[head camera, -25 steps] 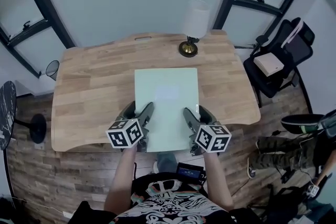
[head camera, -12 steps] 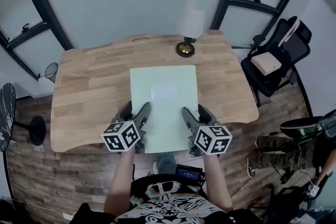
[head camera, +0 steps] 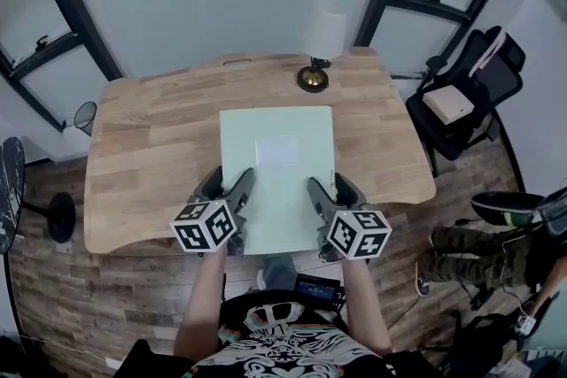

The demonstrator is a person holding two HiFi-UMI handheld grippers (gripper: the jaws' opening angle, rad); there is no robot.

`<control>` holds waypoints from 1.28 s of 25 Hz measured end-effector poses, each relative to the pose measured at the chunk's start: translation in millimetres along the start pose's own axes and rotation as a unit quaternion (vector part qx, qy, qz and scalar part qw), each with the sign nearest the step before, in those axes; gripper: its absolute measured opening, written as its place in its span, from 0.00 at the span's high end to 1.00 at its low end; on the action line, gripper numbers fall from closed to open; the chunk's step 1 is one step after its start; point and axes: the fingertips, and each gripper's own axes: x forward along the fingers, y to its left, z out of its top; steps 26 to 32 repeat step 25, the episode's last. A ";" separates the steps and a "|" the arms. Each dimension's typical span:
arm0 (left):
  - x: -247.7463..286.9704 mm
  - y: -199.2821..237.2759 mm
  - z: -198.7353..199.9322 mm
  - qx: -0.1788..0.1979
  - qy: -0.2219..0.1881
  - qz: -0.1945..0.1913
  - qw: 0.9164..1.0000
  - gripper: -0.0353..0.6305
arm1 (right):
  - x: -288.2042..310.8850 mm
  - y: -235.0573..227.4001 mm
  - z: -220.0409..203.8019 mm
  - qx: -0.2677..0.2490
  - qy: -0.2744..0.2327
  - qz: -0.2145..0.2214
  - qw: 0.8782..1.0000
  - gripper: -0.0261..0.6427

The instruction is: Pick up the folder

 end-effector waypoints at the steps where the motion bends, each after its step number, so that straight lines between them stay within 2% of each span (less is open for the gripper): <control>1: 0.1 0.9 0.0 0.000 0.001 -0.001 1.000 0.49 | 0.4 0.4 -0.6 0.001 0.000 -0.001 1.000 0.57; 32: 5.9 9.6 0.9 -0.008 0.009 -0.001 1.000 0.49 | 10.2 0.4 -2.2 0.006 0.008 -0.003 1.000 0.57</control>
